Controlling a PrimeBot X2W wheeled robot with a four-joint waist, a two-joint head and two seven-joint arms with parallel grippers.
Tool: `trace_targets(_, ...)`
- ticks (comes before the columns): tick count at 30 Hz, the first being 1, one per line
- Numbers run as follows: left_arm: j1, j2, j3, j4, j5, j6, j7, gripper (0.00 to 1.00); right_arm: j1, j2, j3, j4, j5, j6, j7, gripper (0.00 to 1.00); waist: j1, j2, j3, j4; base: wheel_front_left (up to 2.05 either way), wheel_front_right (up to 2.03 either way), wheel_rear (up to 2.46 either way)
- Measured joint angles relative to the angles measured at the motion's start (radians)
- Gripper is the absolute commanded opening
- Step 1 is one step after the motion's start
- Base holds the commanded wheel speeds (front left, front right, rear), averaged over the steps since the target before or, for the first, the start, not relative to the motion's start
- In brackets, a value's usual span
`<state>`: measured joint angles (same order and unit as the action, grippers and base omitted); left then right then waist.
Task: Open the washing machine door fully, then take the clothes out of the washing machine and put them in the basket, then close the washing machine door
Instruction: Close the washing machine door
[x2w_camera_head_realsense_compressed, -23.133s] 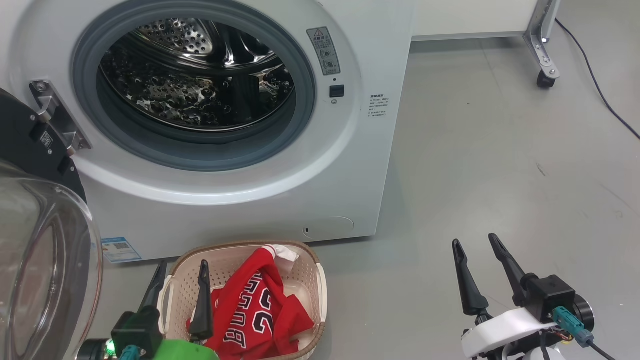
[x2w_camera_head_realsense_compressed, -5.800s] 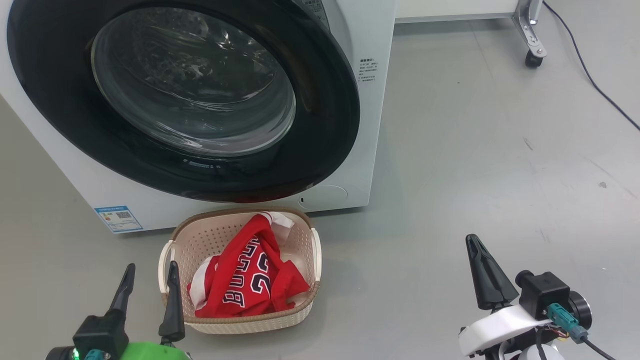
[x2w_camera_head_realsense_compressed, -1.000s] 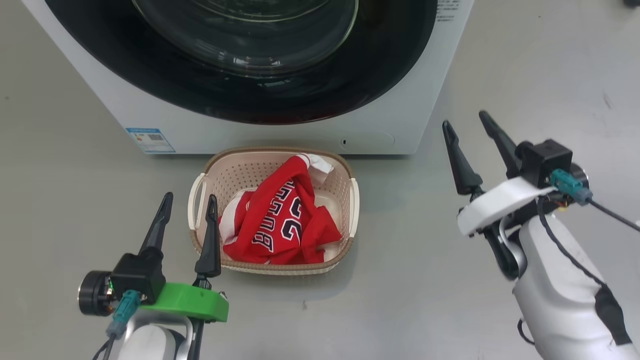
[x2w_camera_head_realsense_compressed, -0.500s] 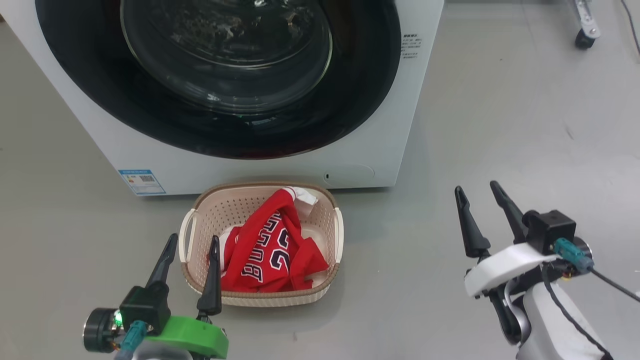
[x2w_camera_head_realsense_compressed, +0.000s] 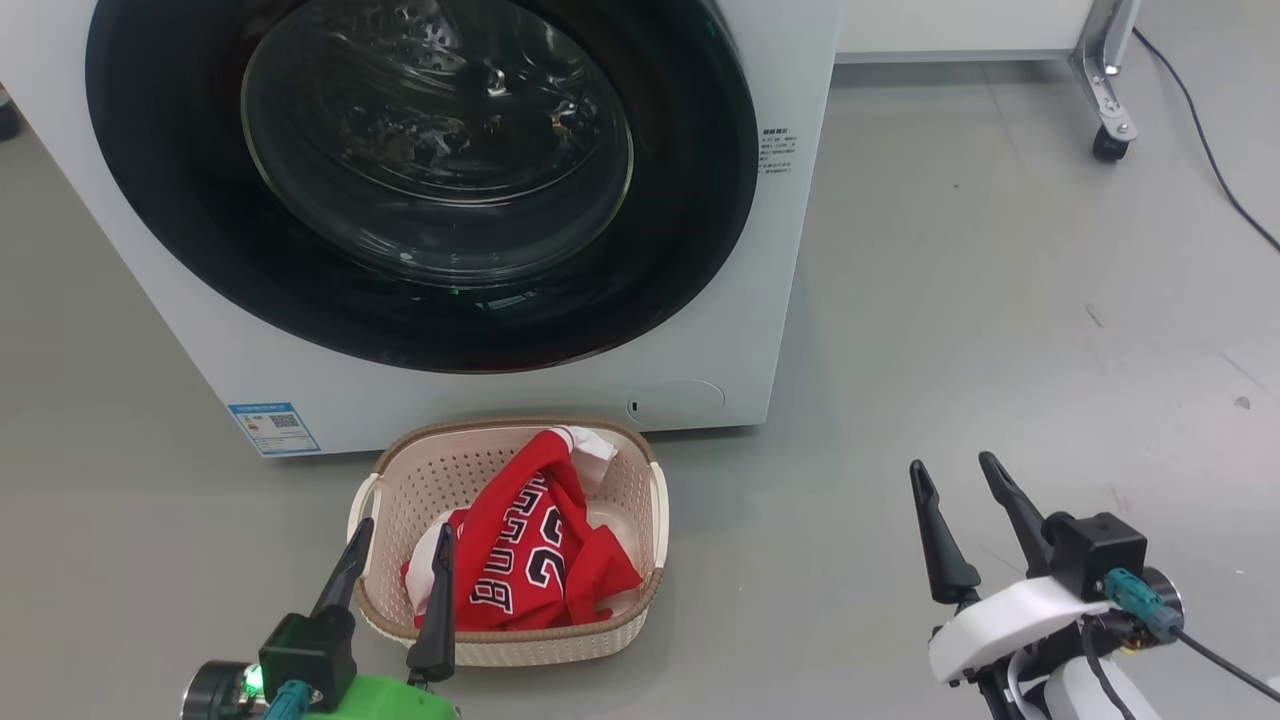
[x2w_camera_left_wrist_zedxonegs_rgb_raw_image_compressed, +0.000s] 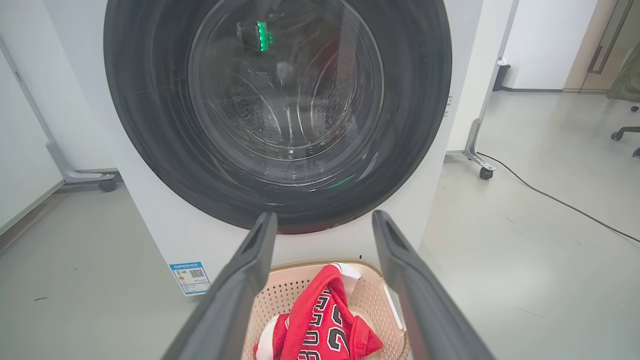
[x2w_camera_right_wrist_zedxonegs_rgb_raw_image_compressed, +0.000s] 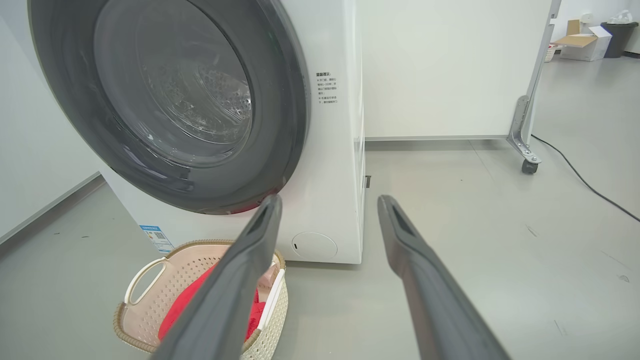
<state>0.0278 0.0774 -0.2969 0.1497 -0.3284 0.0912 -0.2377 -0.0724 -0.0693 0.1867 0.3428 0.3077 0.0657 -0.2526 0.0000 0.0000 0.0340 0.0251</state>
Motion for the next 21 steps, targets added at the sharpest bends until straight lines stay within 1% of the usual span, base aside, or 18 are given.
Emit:
trace_targets(1,0.003,0.000,-0.002,-0.002,0.000,-0.001,0.001,1.00,0.009,0.001,0.000,-0.007,0.000,-0.007,0.000,1.00,0.0000,0.0000,-0.004,-0.002,0.00,0.00,0.00)
trace_targets(5,0.009,0.000,-0.004,-0.014,0.000,-0.001,0.009,1.00,0.039,0.004,-0.003,-0.029,0.000,-0.008,0.000,1.00,0.0000,0.0000,-0.012,-0.006,0.00,0.00,0.00)
trace_targets(7,0.011,0.001,-0.004,-0.019,0.000,-0.001,0.009,1.00,0.045,0.004,-0.003,-0.039,0.000,-0.016,0.000,1.00,0.0000,0.0000,-0.014,-0.007,0.00,0.00,0.00)
trace_targets(21,0.019,0.005,-0.004,-0.042,-0.004,-0.001,0.025,1.00,0.084,0.007,-0.002,-0.087,-0.002,-0.017,0.000,1.00,0.0000,0.0000,-0.016,-0.014,0.00,0.00,0.00)
